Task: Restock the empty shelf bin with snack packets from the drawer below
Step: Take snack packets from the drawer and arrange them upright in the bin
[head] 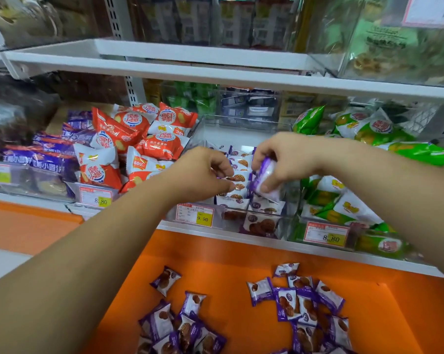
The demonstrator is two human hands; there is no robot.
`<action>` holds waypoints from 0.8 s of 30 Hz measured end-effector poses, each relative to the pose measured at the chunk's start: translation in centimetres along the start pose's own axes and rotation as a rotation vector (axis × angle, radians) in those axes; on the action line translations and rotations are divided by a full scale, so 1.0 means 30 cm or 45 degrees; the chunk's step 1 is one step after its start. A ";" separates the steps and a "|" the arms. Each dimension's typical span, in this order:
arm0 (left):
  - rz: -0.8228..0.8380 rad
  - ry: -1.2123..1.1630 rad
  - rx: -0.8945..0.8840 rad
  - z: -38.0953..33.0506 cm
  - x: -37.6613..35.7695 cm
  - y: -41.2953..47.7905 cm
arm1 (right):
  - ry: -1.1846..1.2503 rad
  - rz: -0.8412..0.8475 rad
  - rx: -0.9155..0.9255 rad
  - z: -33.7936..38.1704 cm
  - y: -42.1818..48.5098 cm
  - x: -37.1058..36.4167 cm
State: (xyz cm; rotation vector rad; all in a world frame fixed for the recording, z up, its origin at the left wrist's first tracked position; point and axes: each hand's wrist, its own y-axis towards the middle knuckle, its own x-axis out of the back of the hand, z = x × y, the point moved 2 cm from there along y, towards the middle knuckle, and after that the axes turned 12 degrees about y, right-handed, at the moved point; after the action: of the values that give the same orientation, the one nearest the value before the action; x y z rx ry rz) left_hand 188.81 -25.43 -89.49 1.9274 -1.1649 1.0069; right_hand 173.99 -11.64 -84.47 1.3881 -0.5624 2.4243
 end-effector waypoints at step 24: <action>-0.364 -0.326 0.086 0.023 0.021 -0.055 | 1.488 -0.170 -0.095 -0.040 -0.037 -0.132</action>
State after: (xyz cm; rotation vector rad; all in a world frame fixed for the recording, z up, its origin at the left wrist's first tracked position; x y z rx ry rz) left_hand 190.70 -25.63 -89.53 2.2492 -0.9608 0.6698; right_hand 175.54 -10.32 -88.25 -0.1492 -0.2161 2.5221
